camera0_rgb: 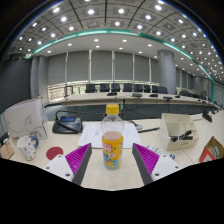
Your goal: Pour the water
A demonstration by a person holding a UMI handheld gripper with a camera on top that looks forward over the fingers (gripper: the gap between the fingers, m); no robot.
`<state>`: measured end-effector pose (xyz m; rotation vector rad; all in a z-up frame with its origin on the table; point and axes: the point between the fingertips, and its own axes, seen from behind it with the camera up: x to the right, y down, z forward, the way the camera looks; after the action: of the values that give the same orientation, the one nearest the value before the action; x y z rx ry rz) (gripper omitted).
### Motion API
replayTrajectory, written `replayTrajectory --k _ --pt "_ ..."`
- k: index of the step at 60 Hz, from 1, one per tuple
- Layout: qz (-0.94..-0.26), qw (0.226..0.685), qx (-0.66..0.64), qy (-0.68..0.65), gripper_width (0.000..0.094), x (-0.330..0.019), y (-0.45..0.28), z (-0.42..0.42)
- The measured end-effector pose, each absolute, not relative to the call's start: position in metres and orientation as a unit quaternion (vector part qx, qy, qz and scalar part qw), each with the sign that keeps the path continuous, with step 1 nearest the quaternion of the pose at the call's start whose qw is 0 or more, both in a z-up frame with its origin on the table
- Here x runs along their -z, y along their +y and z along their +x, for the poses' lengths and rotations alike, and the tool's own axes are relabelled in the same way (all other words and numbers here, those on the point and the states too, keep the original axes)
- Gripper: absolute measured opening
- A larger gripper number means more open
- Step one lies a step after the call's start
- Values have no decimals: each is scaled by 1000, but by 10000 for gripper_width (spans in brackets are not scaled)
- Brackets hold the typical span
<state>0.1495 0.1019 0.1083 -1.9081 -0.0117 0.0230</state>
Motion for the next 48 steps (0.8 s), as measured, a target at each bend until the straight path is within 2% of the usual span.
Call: replayTrajectory --k 13,17,22,33,40,48 --pt "-811 585 -7 1 792 -69 168 155" --pt "-811 585 -7 6 704 -63 179 155" --pt "-806 592 -5 3 530 -62 188 153" --pt "-807 591 1 -18 424 -62 192 151" --pt "-812 580 37 -45 410 -66 192 147" --pt "-806 580 91 -78 409 -93 191 141"
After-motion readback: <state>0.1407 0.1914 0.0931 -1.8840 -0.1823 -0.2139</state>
